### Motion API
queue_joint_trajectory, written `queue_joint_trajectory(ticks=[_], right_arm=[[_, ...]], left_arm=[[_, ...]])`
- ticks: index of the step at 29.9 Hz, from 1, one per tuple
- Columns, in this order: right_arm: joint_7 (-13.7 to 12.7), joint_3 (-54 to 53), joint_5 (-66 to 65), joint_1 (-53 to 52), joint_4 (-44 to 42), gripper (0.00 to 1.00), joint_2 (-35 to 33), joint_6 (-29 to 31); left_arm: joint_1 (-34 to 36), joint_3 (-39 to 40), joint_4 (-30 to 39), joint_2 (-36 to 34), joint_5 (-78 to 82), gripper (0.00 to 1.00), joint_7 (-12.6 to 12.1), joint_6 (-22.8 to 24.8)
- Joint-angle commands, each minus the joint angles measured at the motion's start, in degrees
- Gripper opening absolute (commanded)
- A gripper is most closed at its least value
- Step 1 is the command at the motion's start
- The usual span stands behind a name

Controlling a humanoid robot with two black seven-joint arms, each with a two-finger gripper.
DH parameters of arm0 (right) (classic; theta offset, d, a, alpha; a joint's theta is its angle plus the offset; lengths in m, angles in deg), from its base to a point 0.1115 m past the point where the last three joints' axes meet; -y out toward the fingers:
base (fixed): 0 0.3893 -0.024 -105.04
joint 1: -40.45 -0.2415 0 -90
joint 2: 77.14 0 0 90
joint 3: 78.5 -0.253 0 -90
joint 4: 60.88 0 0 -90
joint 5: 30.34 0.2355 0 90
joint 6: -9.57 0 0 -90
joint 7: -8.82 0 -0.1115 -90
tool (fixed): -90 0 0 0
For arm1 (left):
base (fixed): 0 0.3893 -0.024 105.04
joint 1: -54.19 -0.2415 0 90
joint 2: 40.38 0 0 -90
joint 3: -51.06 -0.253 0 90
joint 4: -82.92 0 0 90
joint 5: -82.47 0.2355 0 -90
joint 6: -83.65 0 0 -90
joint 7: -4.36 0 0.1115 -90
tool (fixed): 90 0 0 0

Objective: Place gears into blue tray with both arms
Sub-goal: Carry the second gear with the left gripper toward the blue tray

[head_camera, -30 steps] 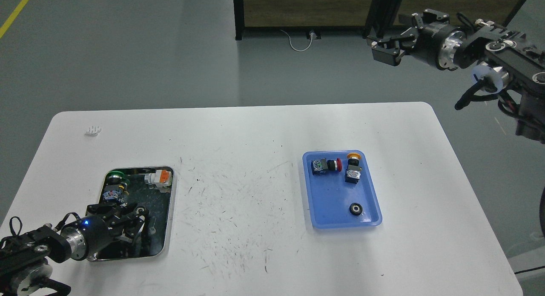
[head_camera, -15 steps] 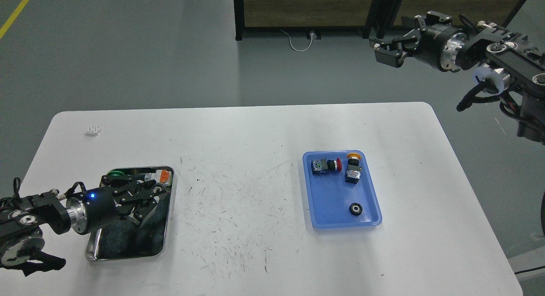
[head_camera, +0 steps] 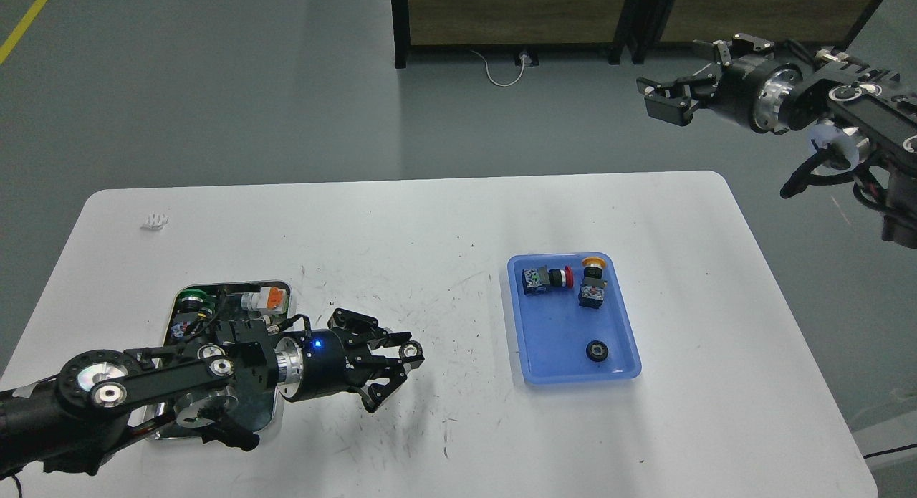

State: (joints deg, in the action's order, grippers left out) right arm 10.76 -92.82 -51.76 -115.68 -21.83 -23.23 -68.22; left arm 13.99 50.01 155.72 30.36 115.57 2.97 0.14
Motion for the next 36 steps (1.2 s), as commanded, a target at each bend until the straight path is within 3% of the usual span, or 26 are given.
queue_joint_trajectory(ticks=[1, 11, 19, 26, 36], right_arm=[[0.0, 0.0, 0.0, 0.0, -0.3, 0.97, -0.3, 0.0], [0.0, 0.3, 0.0, 0.5, -1.1, 0.97, -0.2, 0.0], [0.2, 0.3, -0.3, 0.9, -1.2, 0.97, 0.0, 0.0], [0.3, 0.3, -0.3, 0.9, -1.3, 0.97, 0.1, 0.1], [0.5, 0.3, -0.2, 1.4, 0.3, 0.97, -0.4, 1.2]], left_arm=[[2.1, -2.1, -4.6, 5.7, -0.2, 0.28, -0.4, -0.2], [2.7, -5.1, -15.4, 18.0, -0.7, 0.28, -1.0, -1.1], [2.4, -5.5, -20.0, 19.3, -0.7, 0.33, -1.0, -1.2], [1.6, -5.5, -21.6, 19.3, -0.7, 0.51, -1.3, -1.4], [2.1, -4.7, -23.1, 19.3, -2.9, 0.91, -0.4, -4.3]])
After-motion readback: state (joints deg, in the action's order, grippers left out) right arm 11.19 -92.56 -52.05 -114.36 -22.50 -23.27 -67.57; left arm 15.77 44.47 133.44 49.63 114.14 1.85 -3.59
